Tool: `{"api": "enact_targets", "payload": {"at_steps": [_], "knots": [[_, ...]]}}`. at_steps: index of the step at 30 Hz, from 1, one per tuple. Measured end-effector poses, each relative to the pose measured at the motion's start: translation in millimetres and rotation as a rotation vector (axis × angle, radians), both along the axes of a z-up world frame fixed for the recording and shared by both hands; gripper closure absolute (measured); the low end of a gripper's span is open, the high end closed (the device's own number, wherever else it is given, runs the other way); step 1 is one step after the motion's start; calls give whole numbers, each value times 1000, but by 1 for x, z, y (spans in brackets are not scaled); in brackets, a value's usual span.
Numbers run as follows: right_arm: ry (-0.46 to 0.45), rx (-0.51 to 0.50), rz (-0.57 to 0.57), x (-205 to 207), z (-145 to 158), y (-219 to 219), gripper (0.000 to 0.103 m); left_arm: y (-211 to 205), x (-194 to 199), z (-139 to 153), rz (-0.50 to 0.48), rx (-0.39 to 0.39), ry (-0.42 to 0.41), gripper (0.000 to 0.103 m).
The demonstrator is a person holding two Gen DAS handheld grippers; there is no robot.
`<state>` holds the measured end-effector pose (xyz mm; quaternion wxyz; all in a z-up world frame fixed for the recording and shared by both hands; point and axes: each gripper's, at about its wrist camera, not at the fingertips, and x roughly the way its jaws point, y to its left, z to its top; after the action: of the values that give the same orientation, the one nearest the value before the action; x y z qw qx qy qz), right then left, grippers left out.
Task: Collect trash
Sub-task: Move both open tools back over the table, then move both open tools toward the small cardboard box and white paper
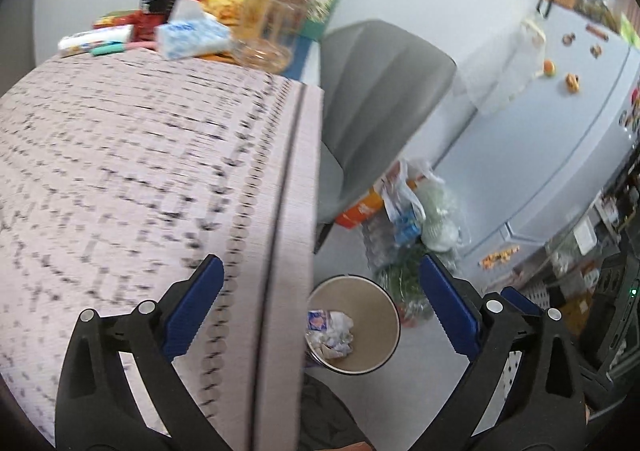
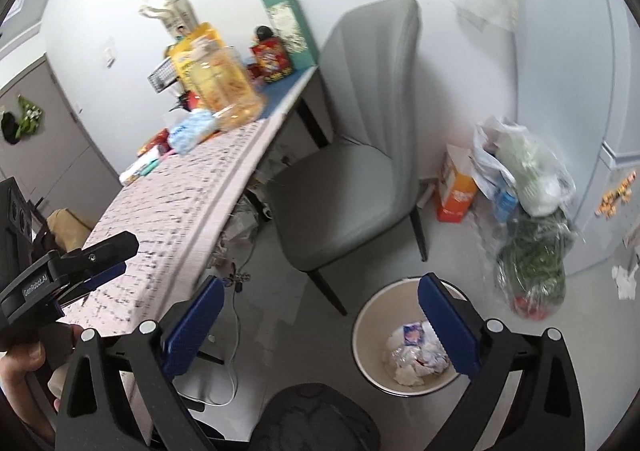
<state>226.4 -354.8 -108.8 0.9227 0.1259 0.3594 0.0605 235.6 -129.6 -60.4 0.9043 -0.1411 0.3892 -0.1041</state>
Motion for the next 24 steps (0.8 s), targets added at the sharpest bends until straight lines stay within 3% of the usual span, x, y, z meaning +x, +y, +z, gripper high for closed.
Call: {"api": "enact_targets", "payload": {"at_steps": [15, 24], "knots": [[-48, -51, 86, -11, 30, 100, 8, 110, -59, 12, 192, -33, -68, 6], [-95, -45, 216, -15, 33, 161, 8, 177, -90, 8, 312, -29, -79, 6]]}}
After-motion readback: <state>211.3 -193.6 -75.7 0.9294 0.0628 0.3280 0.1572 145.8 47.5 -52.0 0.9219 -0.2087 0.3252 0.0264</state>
